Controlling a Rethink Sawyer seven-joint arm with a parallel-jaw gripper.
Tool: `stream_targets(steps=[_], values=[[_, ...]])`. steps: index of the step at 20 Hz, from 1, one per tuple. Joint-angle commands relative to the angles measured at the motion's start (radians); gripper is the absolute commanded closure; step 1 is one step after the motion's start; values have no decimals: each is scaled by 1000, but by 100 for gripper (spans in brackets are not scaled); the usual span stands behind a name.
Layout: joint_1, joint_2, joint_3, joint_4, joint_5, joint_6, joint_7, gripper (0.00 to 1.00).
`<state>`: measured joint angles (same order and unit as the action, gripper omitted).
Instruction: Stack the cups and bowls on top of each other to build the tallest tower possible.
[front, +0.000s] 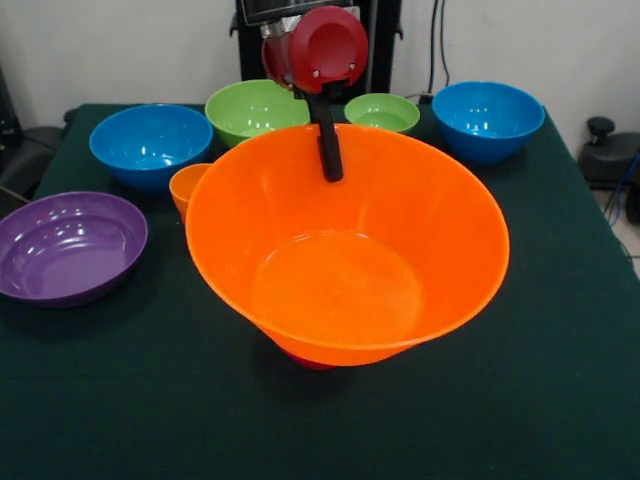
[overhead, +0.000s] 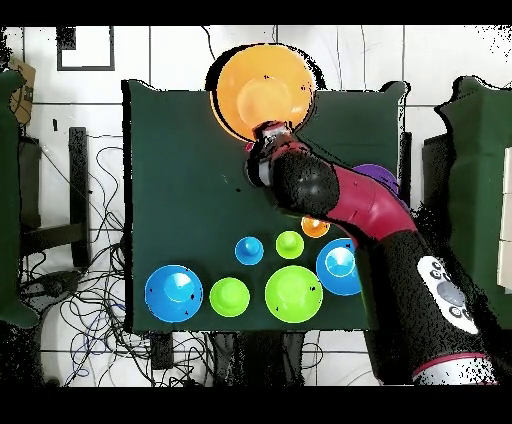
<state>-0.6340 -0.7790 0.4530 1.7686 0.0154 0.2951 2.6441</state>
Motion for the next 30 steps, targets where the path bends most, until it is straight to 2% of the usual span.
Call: stream_targets(steps=[1, 12, 16, 19, 25, 30], values=[[-9, 35, 47, 48, 11, 40, 8, 100], [-33, 60, 33, 2, -3, 90, -33, 100], [-37, 60, 21, 13, -5, 115, -34, 100], [-36, 64, 19, 29, -13, 95, -26, 100], [-23, 104, 4, -5, -26, 78, -28, 100], [-7, 100, -19, 27, -38, 45, -6, 100]])
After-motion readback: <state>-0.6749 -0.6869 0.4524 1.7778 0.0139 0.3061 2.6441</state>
